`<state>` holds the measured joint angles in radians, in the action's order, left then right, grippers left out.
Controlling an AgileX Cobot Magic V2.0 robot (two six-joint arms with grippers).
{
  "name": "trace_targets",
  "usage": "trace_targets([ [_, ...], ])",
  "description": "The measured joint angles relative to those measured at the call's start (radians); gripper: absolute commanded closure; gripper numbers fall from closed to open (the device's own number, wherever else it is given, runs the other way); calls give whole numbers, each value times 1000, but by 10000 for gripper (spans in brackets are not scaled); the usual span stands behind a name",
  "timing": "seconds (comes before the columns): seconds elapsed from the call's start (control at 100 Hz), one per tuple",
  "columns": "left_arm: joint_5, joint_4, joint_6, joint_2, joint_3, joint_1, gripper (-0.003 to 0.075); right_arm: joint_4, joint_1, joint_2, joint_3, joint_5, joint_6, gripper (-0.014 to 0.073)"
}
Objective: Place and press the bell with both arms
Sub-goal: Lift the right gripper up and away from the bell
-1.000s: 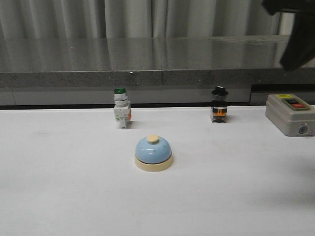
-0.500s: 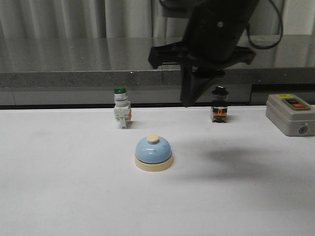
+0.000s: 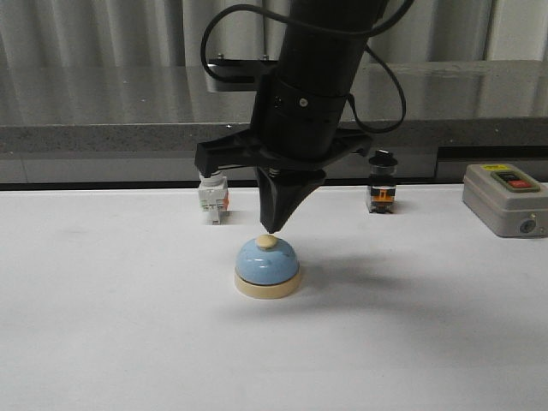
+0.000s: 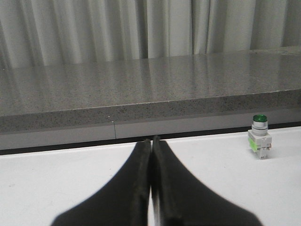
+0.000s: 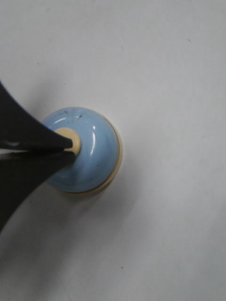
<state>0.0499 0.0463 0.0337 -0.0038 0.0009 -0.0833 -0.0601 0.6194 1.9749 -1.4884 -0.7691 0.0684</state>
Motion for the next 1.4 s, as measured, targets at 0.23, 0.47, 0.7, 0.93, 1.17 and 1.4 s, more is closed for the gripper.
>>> trace_targets([
  [0.23,0,0,0,0,0,0,740,0,0,23,-2,0,0,654],
  [0.47,0,0,0,0,0,0,740,-2,0,46,-18,-27,0,654],
  [0.7,0,0,0,0,0,0,740,-2,0,25,-18,-45,0,654],
  [0.93,0,0,0,0,0,0,740,35,-12,-91,-20,-54,0,654],
  [1.17,0,0,0,0,0,0,740,79,-83,-234,-8,-77,0,654],
  [1.4,0,0,0,0,0,0,740,91,-194,-408,132,-58,0,654],
])
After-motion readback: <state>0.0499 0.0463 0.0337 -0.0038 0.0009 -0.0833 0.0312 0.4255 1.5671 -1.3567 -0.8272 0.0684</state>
